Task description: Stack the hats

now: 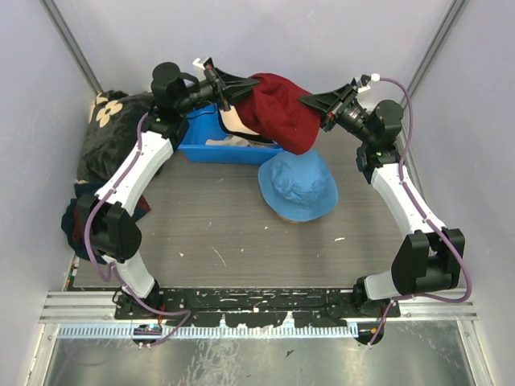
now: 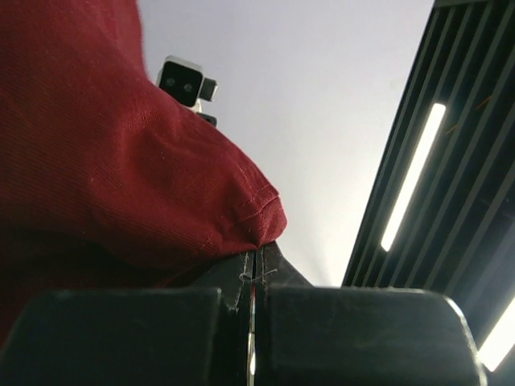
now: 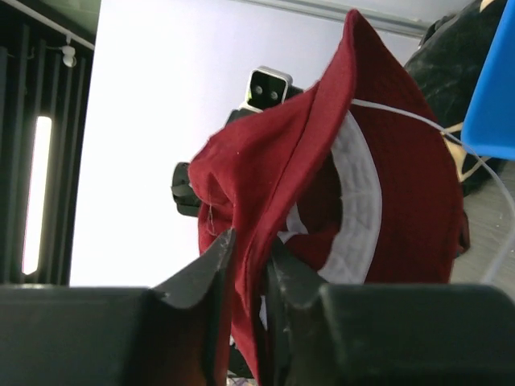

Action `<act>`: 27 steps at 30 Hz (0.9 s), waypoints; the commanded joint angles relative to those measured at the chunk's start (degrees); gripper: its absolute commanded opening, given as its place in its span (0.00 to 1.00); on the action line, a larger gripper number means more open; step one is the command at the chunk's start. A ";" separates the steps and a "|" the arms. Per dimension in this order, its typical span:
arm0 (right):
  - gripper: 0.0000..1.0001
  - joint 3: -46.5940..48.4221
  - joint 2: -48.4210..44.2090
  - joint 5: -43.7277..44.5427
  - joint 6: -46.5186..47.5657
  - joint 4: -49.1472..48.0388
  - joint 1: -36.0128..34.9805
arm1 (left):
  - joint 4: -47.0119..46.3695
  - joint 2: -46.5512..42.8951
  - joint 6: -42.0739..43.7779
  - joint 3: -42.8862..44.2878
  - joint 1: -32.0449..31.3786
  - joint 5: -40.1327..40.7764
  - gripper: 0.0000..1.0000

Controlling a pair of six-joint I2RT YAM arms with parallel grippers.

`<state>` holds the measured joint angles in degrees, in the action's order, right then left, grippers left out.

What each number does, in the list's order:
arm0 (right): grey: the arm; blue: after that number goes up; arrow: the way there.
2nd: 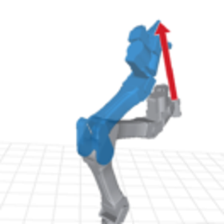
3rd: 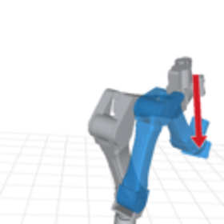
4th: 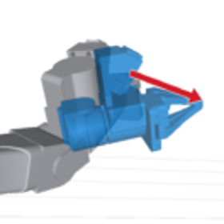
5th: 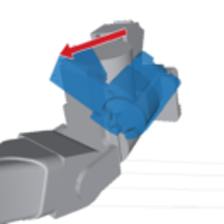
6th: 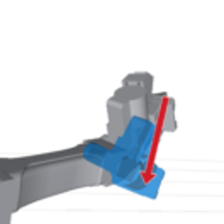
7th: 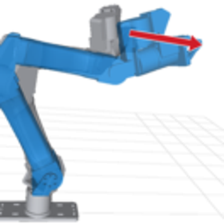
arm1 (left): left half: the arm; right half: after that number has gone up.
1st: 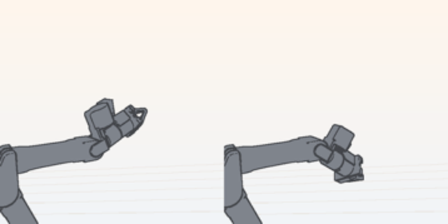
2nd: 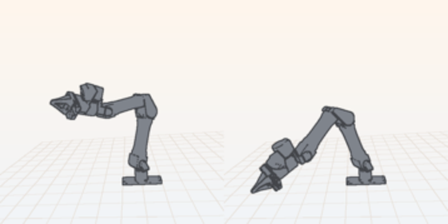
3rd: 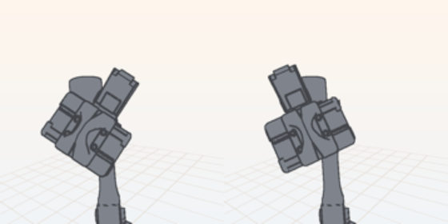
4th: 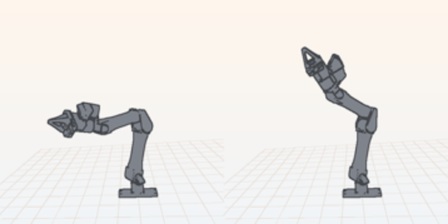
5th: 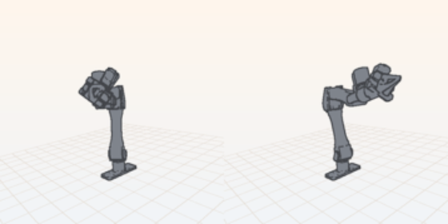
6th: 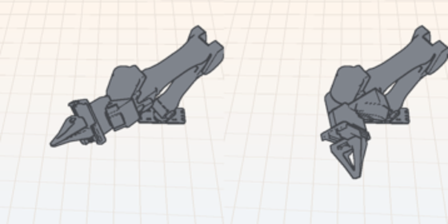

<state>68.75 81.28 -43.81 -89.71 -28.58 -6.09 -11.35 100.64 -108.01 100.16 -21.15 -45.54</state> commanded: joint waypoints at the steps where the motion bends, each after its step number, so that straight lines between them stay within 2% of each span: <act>1: 0.15 -0.71 -0.88 0.10 -0.71 -4.53 -0.39 | -5.07 -4.39 -0.28 -5.05 -0.14 -0.87 0.00; 4: 0.05 -2.14 -2.56 -0.38 1.49 -1.71 -0.38 | -3.61 -5.65 2.08 -8.17 -0.12 -1.10 0.00; 10: 0.03 -7.76 -7.86 -0.03 7.40 7.52 -0.38 | -0.53 -8.16 4.26 -12.99 0.17 -1.51 0.00; 15: 0.02 -10.90 -11.97 1.71 10.56 13.09 -0.43 | 7.35 -9.27 7.73 -11.14 0.23 -3.11 0.00; 22: 0.02 -9.60 -15.40 3.47 16.56 22.18 -0.75 | 20.04 -12.14 14.40 -10.60 0.32 -4.38 0.00; 27: 0.02 -9.15 -15.95 4.67 22.38 28.53 -0.77 | 17.91 -12.45 14.37 -16.65 0.40 -4.22 0.01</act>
<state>57.34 66.92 -41.36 -74.61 -6.55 -6.94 4.67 89.69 -95.92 86.91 -21.17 -47.83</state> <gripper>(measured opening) 0.074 0.012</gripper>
